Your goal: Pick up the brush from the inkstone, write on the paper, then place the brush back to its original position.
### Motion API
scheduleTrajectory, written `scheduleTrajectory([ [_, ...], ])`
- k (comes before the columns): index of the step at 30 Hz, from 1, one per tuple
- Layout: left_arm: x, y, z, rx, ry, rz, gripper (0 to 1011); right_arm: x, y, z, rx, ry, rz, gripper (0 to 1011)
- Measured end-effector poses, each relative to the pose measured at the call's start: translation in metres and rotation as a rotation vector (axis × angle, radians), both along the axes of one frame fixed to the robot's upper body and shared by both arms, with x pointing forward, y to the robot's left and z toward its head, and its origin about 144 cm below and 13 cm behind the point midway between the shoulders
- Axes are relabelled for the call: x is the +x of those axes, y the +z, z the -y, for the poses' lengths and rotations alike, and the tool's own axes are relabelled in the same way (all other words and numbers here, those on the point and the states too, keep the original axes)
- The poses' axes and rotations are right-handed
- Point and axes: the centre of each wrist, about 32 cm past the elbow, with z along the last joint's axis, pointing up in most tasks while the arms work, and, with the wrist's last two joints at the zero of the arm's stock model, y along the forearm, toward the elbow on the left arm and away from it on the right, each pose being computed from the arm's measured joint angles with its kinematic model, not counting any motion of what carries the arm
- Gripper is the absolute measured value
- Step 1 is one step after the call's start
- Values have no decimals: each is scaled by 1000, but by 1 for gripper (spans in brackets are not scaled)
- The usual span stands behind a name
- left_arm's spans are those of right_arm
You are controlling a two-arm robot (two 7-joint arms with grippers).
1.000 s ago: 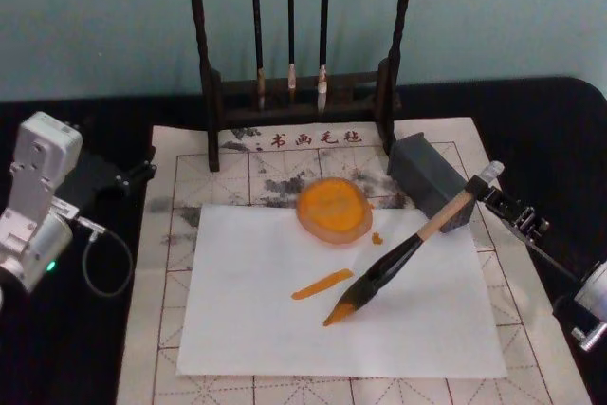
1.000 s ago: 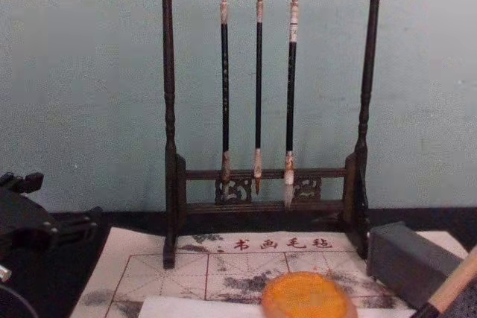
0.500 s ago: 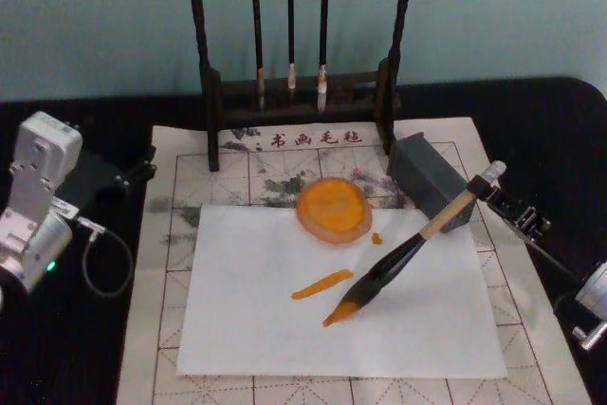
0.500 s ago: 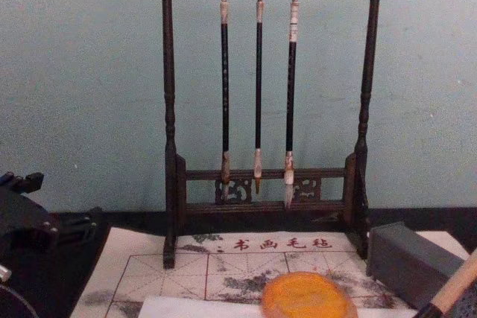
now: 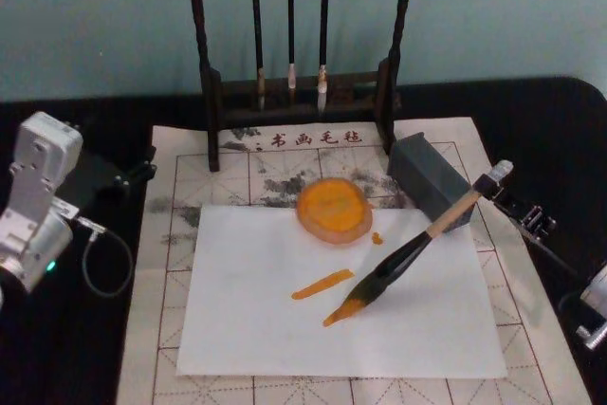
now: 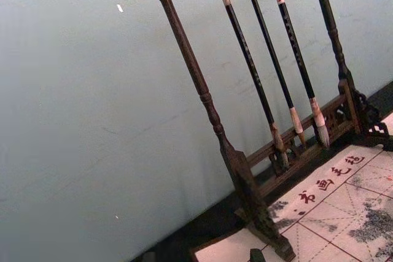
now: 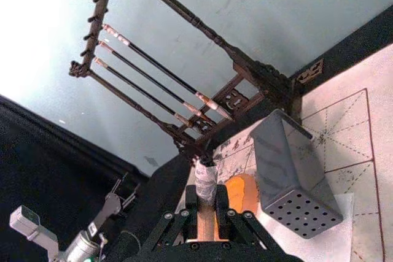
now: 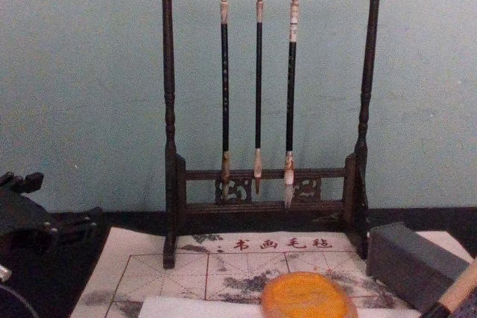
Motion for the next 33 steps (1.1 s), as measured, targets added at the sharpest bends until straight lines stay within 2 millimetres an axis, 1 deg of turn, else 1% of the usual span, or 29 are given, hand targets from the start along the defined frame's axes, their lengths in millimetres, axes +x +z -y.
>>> scheduleTrajectory([
  [33, 0, 0, 0, 0, 0, 0, 1001, 5, 2, 21, -17, -107, 22, 198],
])
